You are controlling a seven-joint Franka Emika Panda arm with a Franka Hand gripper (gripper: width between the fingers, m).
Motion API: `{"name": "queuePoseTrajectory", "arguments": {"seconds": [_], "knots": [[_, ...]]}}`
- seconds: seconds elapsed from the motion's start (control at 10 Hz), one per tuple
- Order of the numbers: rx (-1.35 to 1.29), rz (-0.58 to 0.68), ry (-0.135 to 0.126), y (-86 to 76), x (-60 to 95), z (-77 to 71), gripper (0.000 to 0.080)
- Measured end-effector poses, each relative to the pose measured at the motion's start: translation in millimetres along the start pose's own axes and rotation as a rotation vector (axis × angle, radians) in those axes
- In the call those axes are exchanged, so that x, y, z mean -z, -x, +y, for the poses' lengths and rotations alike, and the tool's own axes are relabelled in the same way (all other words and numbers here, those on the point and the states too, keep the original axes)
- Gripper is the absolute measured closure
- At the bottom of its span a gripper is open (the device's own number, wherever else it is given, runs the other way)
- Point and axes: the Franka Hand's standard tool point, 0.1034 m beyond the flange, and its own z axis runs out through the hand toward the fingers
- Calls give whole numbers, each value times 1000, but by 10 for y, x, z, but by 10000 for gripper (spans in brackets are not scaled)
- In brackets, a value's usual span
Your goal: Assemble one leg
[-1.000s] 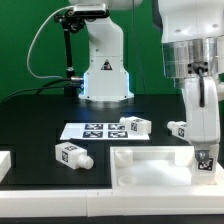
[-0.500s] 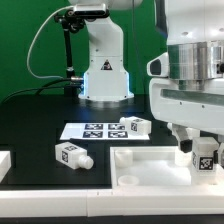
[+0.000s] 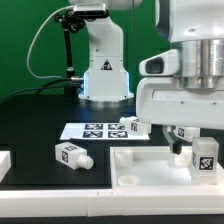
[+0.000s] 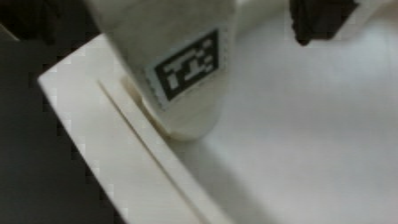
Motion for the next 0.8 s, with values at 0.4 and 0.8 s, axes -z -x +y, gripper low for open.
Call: {"name": "queuePoseTrajectory", "arguments": {"seconds": [0.4,0.8], "knots": [[-26,-1,-1,-5,-13,15,329],[-315,-2,2,-7,-17,37,514]]}}
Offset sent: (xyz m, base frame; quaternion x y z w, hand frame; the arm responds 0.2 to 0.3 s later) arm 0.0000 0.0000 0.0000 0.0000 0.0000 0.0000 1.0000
